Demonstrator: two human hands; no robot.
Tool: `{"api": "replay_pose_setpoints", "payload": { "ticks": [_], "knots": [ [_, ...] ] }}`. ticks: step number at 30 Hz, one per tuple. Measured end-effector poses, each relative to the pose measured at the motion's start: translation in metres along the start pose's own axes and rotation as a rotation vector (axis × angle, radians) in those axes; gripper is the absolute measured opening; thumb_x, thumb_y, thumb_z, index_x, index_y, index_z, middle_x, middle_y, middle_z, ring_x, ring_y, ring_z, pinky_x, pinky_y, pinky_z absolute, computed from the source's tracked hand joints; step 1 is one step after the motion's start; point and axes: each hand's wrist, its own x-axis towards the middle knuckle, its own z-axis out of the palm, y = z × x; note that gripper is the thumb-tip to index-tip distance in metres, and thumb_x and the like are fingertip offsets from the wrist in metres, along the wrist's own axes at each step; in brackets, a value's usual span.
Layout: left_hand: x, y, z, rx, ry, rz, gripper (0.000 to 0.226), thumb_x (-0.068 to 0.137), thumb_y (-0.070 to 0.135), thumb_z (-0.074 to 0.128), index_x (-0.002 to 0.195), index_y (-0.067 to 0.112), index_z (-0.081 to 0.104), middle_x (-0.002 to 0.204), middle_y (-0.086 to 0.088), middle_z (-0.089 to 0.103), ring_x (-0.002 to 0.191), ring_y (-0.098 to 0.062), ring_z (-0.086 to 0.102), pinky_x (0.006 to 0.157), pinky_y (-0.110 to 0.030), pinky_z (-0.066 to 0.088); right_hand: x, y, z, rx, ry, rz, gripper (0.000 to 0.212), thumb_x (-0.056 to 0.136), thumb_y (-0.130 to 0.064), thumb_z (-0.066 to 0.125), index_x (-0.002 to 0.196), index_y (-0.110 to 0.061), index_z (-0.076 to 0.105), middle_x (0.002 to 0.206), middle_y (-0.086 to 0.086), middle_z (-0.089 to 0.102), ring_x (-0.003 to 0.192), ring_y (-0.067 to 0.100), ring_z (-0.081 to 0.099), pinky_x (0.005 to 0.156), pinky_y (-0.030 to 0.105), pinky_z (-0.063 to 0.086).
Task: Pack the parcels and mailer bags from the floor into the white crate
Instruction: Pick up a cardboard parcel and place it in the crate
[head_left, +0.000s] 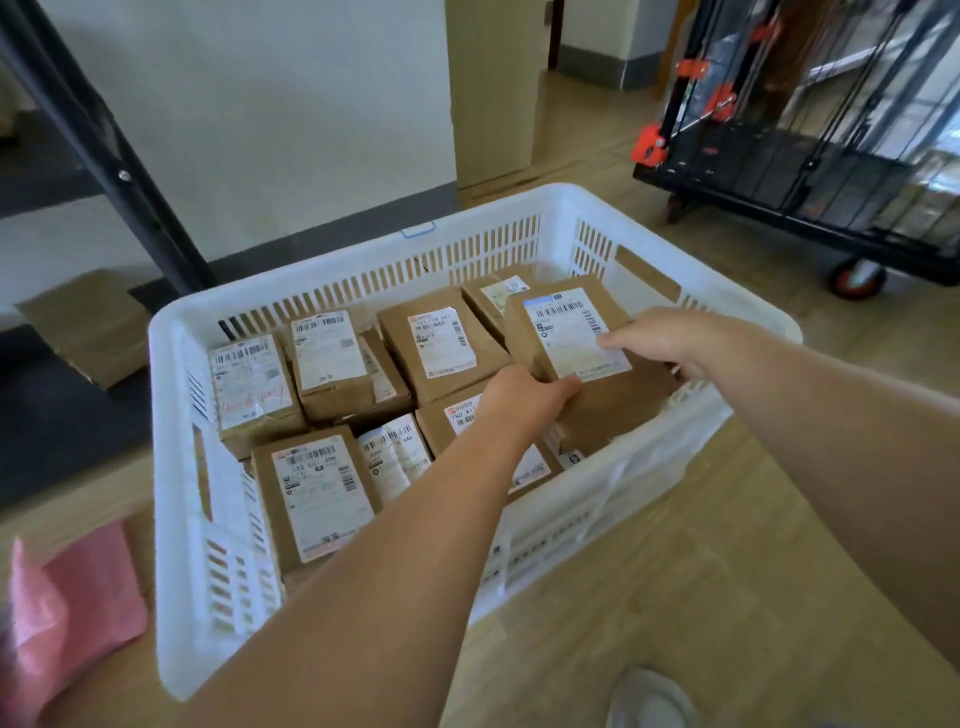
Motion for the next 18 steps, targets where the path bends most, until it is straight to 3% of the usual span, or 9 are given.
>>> {"api": "replay_pose_setpoints", "payload": {
  "ticks": [2, 5, 9, 12, 15, 18],
  "knots": [
    [0.002, -0.001, 0.003, 0.009, -0.023, -0.003, 0.036, 0.081, 0.043, 0.069, 0.099, 0.011, 0.069, 0.090, -0.007, 0.072, 0.083, -0.025, 0.070, 0.080, -0.044, 0.058, 0.002, 0.004, 0.001, -0.003, -0.029, 0.012, 0.047, 0.100, -0.034, 0.048, 0.142, -0.012, 0.045, 0.142, 0.011, 0.051, 0.125, 0.031, 0.051, 0.096, 0.043, 0.045],
    [0.003, -0.002, 0.008, 0.059, -0.050, 0.015, 0.040, 0.081, 0.045, 0.068, 0.095, 0.007, 0.071, 0.086, -0.010, 0.071, 0.084, -0.026, 0.069, 0.080, -0.043, 0.058, 0.005, 0.010, -0.002, -0.024, -0.052, 0.011, 0.047, 0.101, -0.029, 0.047, 0.145, -0.014, 0.041, 0.147, 0.009, 0.045, 0.133, 0.030, 0.044, 0.110, 0.049, 0.036],
    [-0.002, -0.004, 0.019, 0.086, -0.119, 0.029, 0.039, 0.086, 0.043, 0.065, 0.098, 0.006, 0.069, 0.083, -0.010, 0.071, 0.083, -0.027, 0.070, 0.081, -0.042, 0.058, 0.008, 0.014, -0.005, -0.097, -0.048, 0.016, 0.052, 0.099, -0.025, 0.049, 0.148, -0.014, 0.036, 0.154, 0.009, 0.036, 0.140, 0.029, 0.035, 0.115, 0.046, 0.028],
    [-0.003, -0.009, 0.020, 0.140, -0.131, 0.011, 0.039, 0.089, 0.041, 0.062, 0.106, 0.006, 0.068, 0.091, -0.011, 0.072, 0.080, -0.026, 0.070, 0.078, -0.038, 0.059, 0.009, 0.014, 0.001, -0.220, -0.059, 0.016, 0.056, 0.098, -0.028, 0.051, 0.148, -0.012, 0.036, 0.154, 0.010, 0.035, 0.139, 0.029, 0.037, 0.113, 0.044, 0.032],
    [-0.004, -0.014, 0.014, 0.183, -0.170, -0.044, 0.038, 0.091, 0.035, 0.061, 0.120, 0.010, 0.061, 0.104, -0.011, 0.069, 0.078, -0.024, 0.066, 0.066, -0.031, 0.057, 0.009, 0.012, 0.013, -0.348, -0.066, -0.025, 0.050, 0.098, -0.029, 0.051, 0.143, -0.009, 0.043, 0.146, 0.011, 0.046, 0.129, 0.028, 0.048, 0.108, 0.042, 0.039],
    [-0.002, -0.020, 0.010, 0.221, -0.200, -0.080, 0.038, 0.092, 0.031, 0.062, 0.125, 0.013, 0.057, 0.103, -0.012, 0.068, 0.078, -0.026, 0.069, 0.076, -0.037, 0.059, 0.009, 0.007, 0.025, -0.487, -0.084, -0.072, 0.044, 0.100, -0.025, 0.047, 0.140, -0.006, 0.046, 0.142, 0.011, 0.049, 0.124, 0.027, 0.052, 0.103, 0.037, 0.042]
  ]
}}
